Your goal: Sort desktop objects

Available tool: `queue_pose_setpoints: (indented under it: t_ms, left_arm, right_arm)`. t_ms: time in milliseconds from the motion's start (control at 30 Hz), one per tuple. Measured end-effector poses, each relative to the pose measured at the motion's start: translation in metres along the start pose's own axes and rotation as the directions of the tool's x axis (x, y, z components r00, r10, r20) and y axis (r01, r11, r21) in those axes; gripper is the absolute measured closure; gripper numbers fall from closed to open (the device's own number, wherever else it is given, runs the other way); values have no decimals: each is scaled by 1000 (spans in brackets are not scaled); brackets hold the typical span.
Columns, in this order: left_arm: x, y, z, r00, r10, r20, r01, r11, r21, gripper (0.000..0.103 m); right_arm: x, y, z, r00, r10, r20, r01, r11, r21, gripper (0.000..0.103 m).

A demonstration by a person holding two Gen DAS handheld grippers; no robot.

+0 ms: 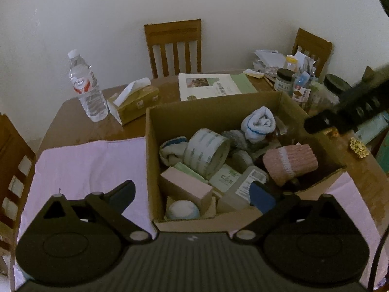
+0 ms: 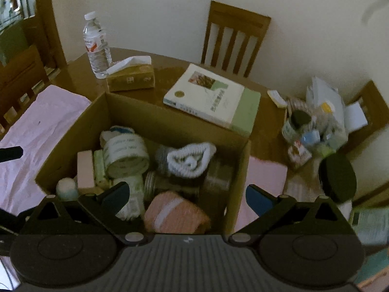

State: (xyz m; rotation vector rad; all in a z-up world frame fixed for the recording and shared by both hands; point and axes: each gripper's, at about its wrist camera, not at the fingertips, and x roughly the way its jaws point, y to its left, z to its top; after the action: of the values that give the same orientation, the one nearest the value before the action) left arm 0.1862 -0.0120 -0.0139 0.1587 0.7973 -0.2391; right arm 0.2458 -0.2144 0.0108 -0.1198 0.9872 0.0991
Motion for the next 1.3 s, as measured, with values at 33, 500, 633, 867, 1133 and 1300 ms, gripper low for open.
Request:
queue_pose_setpoints:
  t_ms: [33,500,633,867,1133,1300]
  left_arm:
    - [-1,0,0,1000,-2,-2,2,1000,-8,3]
    - [-24,-14,5,999,-36,-10,35,997,-65,3]
    - [-27,-18,5,998,-59,-21,57,995,-84,3]
    - [-29,-22,9,994,-84,-66,77,992,-96,3]
    - [-26,-22,8,991,-68,-114,57,994,-94,3]
    - [-25,-20,8,989,-71,-127,58,993,-100,3]
  right_arm:
    - [-3,0,-4,1000,-1,-7,1,1000,16,0]
    - [-24,-6,-79,998,-10,-63,29,952,305,0]
    - [-24,-7,-94,996,20,-90,11,943,332,0]
    - [-36,-1,-97,997,10,-78,15,952,306,0]
    - [-43,0,-96,998,0,-68,20,956,293,0]
    - [-45,0,-96,998,3,-64,16,955,295,0]
